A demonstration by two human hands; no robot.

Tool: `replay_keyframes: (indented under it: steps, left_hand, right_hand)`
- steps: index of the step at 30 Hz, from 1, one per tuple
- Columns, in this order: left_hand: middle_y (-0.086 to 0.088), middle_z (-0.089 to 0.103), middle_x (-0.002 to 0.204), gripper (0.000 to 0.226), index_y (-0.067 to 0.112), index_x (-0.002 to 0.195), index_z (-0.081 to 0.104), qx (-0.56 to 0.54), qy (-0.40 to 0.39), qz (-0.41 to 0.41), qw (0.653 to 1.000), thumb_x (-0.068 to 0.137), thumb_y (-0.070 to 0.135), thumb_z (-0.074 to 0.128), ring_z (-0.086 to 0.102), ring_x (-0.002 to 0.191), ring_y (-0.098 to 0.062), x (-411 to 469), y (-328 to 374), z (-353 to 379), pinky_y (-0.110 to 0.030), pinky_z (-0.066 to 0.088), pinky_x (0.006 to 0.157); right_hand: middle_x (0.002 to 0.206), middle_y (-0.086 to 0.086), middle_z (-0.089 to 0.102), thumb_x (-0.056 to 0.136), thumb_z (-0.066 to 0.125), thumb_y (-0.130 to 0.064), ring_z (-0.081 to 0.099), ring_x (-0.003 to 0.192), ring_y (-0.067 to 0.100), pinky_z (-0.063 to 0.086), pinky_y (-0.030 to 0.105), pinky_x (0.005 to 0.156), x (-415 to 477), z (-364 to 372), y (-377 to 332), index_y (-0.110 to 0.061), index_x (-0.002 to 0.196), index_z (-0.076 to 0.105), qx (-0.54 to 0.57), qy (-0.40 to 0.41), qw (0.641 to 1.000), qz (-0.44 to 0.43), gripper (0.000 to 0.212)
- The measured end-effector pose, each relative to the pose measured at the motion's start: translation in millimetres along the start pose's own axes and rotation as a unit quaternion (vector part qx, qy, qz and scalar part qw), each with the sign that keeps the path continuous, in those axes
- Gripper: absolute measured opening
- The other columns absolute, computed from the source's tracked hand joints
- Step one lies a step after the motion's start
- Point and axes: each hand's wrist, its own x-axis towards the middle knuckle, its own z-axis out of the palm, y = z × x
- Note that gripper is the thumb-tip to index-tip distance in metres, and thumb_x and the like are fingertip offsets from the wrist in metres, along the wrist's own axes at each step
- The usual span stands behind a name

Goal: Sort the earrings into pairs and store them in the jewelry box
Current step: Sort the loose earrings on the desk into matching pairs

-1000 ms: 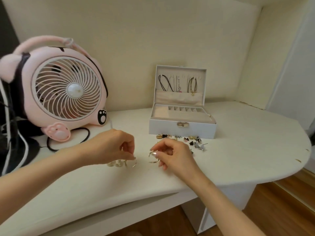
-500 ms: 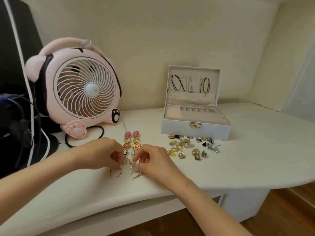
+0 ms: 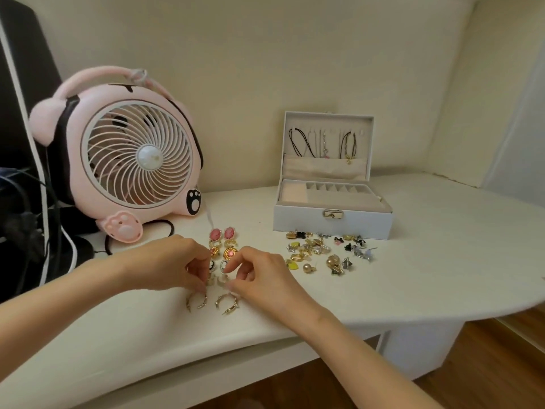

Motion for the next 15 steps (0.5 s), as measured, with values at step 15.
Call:
replay_keyframes:
  steps: [15]
  left_hand:
    - [0.021,0.050,0.068,0.010,0.026,0.082,0.055,-0.052,0.169,0.083,0.981,0.088,0.033,0.059,0.046,0.060,0.002,70,51,-2,-0.012,0.032,0.054]
  right_hand:
    - [0.077,-0.006,0.064,0.082,0.068,-0.013,0.050,0.058,-0.003,0.040,0.010,0.060,-4,-112,53,-0.020,0.082,0.069,-0.012,0.197,0.979,0.045,0.007]
